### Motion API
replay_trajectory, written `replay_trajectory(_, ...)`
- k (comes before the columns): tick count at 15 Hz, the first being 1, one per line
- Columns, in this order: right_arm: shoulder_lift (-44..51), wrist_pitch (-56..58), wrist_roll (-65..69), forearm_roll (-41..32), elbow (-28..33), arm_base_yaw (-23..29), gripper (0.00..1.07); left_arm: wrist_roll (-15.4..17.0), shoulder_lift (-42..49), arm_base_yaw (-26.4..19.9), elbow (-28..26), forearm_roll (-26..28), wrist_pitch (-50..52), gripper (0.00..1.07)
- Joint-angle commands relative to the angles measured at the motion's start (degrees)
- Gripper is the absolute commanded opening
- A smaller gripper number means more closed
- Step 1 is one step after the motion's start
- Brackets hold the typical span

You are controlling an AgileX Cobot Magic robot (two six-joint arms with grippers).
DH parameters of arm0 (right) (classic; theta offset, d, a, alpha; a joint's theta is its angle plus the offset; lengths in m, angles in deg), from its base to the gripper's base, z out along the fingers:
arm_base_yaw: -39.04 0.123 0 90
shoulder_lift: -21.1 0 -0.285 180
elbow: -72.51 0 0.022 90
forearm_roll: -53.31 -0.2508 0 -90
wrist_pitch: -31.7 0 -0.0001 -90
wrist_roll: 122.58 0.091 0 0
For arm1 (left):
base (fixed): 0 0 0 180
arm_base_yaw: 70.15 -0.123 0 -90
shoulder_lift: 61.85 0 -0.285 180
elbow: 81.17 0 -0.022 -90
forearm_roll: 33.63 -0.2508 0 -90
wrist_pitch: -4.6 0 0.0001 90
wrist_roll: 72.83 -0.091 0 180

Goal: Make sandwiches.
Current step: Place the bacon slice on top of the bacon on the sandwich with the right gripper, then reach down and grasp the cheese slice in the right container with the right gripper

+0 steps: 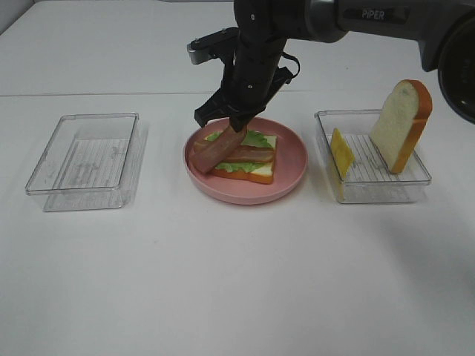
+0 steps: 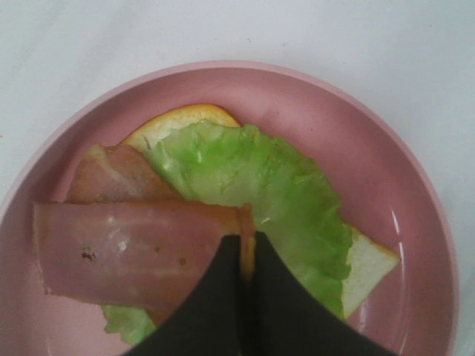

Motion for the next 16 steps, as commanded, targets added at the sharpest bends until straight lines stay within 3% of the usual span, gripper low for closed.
replay_trajectory(1,-0.1,0.2,1.3,3.3,0.0,-0.2,0.0,0.3,0.8,0.0,0.1,0.2,0.2,0.95)
replay_trajectory(5,-0.1,0.1,1.5,3.8,0.0,-0.2,0.02,0.3,0.8,0.0,0.1,0.2,0.2,0.95)
replay_trajectory(6,-0.1,0.1,1.5,4.0,0.0,-0.2,0.08,0.3,0.8,0.0,0.1,0.2,0.2,0.95)
replay_trajectory(9,-0.1,0.3,1.8,4.6,0.0,-0.2,0.84,0.3,0.8,0.0,0.1,0.2,0.2,0.95)
replay_trajectory(11,0.7,1.6,3.3,5.4,-0.1,-0.2,0.99,0.3,0.8,0.0,0.1,0.2,0.2,0.95)
replay_trajectory(16,10.5,14.1,4.2,5.1,-0.2,-0.2,0.99,0.3,0.8,0.0,0.1,0.2,0.2,0.95)
